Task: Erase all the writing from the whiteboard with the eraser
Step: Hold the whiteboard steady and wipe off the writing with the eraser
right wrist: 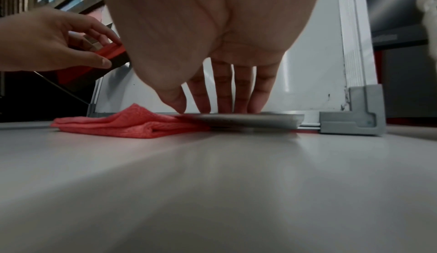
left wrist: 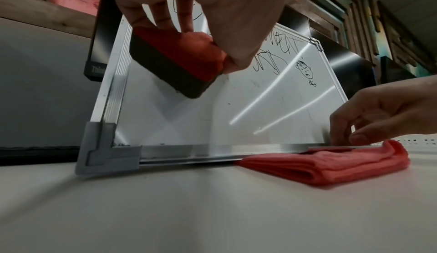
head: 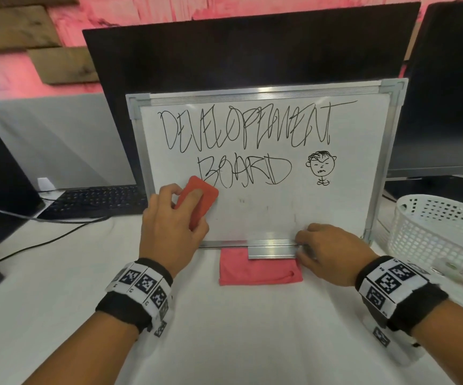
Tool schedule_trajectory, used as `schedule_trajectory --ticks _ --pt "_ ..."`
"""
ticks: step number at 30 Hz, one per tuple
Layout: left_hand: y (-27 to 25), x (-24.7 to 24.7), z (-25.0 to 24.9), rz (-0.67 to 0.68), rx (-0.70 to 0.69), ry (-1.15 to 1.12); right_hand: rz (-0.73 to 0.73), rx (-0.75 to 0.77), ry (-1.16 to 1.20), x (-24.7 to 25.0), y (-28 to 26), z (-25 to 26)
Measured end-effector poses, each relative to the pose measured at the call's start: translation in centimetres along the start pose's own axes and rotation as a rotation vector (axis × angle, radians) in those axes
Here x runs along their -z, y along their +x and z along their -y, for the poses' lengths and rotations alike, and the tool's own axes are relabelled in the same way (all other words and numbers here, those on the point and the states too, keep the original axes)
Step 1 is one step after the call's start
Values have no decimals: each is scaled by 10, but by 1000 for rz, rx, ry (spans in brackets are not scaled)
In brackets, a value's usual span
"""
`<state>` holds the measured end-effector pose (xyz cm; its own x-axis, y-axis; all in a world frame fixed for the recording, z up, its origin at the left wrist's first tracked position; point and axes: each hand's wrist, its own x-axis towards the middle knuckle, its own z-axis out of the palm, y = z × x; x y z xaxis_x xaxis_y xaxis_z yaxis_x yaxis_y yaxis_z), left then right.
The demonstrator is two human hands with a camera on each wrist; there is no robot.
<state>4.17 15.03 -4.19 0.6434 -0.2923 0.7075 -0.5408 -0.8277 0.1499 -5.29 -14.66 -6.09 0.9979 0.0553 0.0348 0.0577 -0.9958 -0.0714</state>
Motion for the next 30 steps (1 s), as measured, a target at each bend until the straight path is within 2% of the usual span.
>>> schedule_trajectory --ticks 9,14,21,26,30 --pt "7 -2 -1 -26 44 -19 11 -7 9 0 0 2" --pt "5 -3 -4 -3 8 -1 19 5 22 0 -1 2" --pt "10 -4 -4 -60 77 -63 5 5 46 1 -1 2" --pt "9 -3 -2 -21 -5 -16 8 15 50 0 -1 0" --pt "20 1 1 -78 83 -58 -5 22 56 -1 0 -1"
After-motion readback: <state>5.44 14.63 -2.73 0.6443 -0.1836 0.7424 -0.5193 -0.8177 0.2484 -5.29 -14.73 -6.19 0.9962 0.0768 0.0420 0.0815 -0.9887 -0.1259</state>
